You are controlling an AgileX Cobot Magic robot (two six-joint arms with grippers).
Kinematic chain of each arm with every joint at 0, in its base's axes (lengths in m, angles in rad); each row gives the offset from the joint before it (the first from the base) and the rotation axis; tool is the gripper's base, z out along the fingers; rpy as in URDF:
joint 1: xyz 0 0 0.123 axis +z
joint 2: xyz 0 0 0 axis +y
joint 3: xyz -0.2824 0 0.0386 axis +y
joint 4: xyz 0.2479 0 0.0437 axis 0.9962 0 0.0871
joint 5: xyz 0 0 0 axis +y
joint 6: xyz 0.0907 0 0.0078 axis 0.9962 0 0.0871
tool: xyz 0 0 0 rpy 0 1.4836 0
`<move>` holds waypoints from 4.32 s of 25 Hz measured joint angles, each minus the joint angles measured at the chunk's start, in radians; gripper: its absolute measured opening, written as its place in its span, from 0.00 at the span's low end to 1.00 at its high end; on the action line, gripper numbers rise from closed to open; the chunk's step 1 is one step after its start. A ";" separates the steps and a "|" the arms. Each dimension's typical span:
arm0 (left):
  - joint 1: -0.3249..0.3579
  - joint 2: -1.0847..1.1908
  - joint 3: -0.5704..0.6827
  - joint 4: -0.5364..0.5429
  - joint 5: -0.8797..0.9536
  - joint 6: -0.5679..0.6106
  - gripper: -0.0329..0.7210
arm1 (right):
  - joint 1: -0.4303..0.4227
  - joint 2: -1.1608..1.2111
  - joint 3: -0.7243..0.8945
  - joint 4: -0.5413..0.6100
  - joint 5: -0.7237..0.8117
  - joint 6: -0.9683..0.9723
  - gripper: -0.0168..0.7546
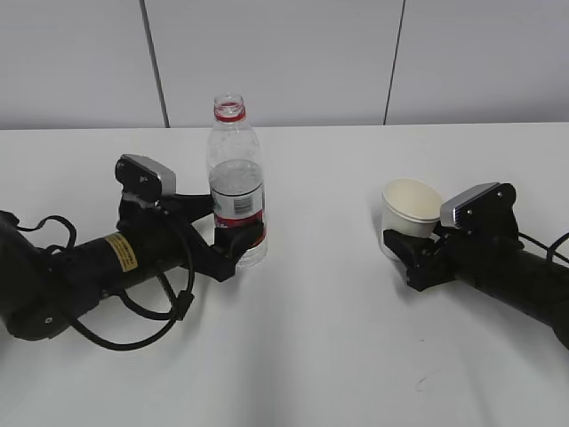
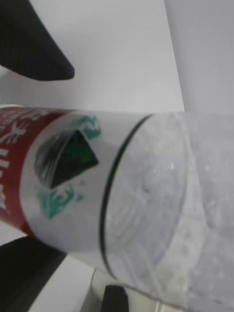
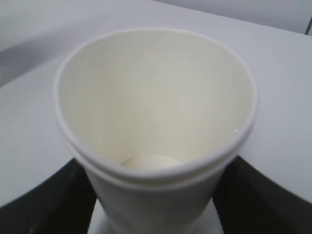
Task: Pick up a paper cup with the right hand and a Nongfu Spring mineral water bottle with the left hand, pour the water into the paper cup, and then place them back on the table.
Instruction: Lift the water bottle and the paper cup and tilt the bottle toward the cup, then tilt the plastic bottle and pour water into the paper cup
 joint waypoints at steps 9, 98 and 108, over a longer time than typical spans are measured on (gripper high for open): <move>-0.004 0.032 -0.021 0.004 0.002 -0.003 0.73 | 0.000 0.000 0.000 -0.025 0.000 0.000 0.68; -0.118 -0.251 -0.511 0.844 1.185 0.114 0.56 | 0.091 -0.108 -0.197 -0.326 0.191 0.183 0.68; -0.143 -0.250 -0.520 0.923 1.261 0.114 0.56 | 0.092 -0.108 -0.199 -0.367 0.192 0.191 0.68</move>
